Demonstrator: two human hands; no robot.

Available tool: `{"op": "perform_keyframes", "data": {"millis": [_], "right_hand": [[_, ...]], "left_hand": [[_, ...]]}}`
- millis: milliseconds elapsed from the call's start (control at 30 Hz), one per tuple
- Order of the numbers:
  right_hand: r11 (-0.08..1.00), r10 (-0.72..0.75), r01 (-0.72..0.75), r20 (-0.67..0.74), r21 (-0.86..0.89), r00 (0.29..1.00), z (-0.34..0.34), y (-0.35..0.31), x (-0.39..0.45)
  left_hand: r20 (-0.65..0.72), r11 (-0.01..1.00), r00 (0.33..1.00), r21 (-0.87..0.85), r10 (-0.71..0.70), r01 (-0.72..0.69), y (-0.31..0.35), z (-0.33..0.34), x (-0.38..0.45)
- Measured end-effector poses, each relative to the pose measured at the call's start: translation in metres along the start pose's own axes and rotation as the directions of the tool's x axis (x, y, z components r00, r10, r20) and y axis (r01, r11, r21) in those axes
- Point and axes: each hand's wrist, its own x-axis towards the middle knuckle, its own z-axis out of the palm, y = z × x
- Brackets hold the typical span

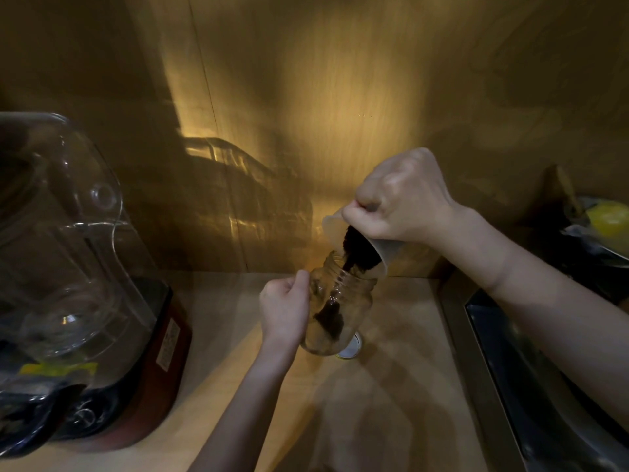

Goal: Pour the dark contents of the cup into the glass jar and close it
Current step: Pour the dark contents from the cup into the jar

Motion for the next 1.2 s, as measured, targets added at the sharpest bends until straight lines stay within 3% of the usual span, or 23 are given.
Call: {"op": "perform_keyframes", "data": {"millis": [1200], "right_hand": [[0.997,-0.079,0.079,-0.03,0.003,0.996,-0.0035,0.0005,0.0019]], "left_hand": [[0.025,0.998,0.999,-0.052,-0.044,0.045,0.0053,-0.0007,0.0018]]}}
